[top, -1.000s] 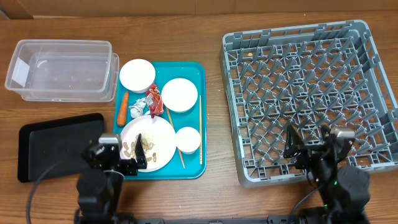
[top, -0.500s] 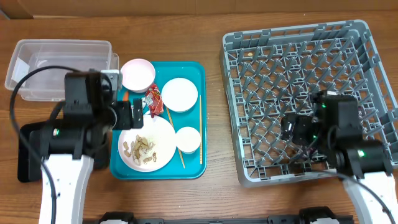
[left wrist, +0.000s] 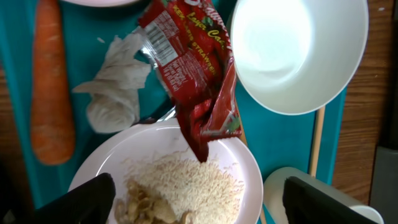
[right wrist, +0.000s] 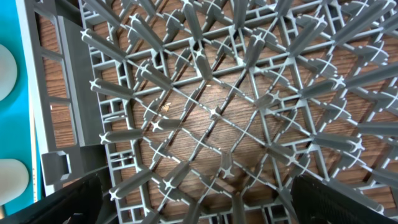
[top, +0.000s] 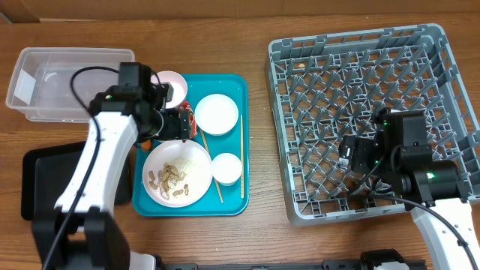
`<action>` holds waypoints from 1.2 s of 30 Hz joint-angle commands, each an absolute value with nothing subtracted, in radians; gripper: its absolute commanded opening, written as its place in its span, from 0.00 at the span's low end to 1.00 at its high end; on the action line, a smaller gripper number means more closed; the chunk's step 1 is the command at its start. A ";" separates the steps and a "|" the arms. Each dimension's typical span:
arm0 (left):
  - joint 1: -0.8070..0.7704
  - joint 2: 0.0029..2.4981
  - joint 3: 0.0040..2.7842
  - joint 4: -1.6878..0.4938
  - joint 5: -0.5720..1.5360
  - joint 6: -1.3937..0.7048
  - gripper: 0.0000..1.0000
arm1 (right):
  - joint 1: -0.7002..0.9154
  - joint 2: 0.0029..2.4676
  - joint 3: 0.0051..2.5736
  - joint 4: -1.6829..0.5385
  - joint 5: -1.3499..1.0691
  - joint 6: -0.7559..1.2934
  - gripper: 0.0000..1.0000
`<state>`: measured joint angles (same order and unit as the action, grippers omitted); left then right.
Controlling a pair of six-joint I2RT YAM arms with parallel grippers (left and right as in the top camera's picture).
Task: Sort waste into correct bins and load items into the dishwasher
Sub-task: 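Reach the left gripper to the red snack wrapper and grasp it, then carry the wrapper left and drop it into the clear bin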
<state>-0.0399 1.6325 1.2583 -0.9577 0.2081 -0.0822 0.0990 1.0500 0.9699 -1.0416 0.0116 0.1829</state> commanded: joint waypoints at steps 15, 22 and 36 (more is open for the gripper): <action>-0.106 1.851 1.275 -0.825 0.233 -0.105 0.04 | 0.104 1.041 0.996 -1.035 0.025 0.183 1.00; -0.105 1.849 1.411 -0.976 0.228 -0.104 0.04 | 0.104 1.041 0.996 -1.035 0.025 0.183 1.00; 0.096 1.852 1.940 -1.188 -0.023 -0.088 0.04 | 0.104 1.041 0.996 -1.035 0.025 0.183 1.00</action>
